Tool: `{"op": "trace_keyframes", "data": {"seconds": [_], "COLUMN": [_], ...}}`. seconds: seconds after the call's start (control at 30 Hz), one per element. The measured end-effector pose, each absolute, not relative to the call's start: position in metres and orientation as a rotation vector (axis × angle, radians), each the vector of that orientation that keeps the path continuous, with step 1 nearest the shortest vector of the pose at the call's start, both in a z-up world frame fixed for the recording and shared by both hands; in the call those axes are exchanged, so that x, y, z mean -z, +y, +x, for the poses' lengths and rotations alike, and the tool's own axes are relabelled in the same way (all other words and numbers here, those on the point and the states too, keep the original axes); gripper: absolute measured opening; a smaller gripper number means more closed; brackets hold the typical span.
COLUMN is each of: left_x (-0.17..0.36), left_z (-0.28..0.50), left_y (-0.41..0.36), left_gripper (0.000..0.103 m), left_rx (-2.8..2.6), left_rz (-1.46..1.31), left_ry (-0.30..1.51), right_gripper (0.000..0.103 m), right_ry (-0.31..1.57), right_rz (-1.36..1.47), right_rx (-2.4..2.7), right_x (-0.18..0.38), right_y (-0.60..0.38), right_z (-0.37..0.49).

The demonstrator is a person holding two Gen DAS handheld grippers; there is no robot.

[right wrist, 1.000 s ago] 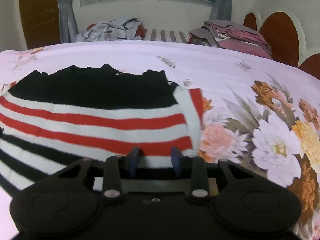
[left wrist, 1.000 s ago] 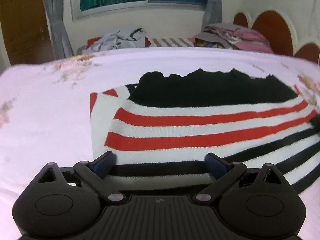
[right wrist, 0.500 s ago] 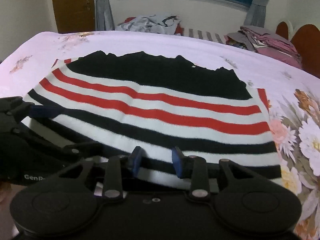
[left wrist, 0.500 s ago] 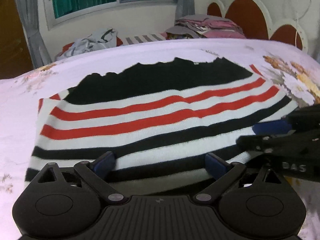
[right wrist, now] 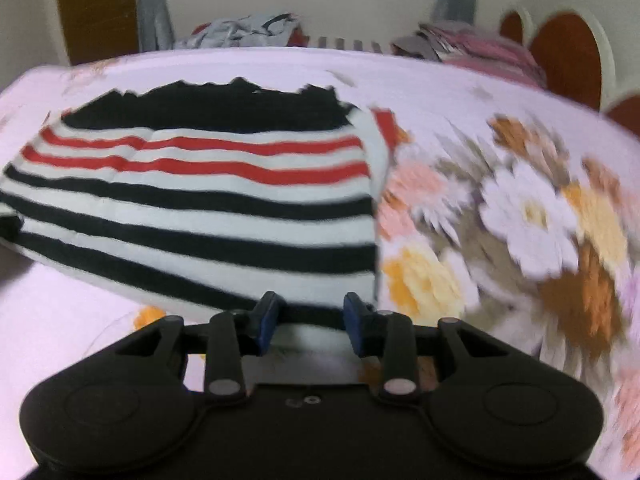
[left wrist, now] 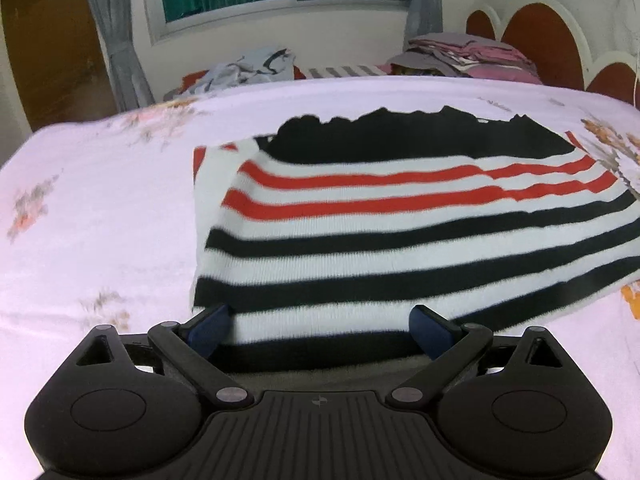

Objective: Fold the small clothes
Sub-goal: 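Smooth the half-folded sweater flat with both tools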

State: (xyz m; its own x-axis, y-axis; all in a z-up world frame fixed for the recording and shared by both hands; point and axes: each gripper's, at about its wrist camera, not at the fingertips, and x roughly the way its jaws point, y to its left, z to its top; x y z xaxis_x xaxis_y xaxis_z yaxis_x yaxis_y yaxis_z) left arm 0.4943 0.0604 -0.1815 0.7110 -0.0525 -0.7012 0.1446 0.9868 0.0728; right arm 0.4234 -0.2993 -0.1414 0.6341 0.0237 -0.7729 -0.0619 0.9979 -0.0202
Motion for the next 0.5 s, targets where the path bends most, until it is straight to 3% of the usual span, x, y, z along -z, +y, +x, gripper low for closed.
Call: {"op": "trace_keyframes", "data": {"seconds": [0.13,0.5], "left_x": [0.172,0.189], "left_z": [0.491,0.491], "left_y": [0.057,0.06], "left_gripper": [0.088,0.088], "left_rx": [0.081,0.053], "left_rz": [0.104,0.089], "left_ry": [0.748,0.774], "right_gripper": [0.032,0.032], "right_ry": [0.865,0.881], "right_rz": [-0.074,-0.058], "right_rx": [-0.033,0.002], "right_x": [0.129,0.141], "right_y": [-0.288,-0.294], "right_z": [0.422,0.424]}}
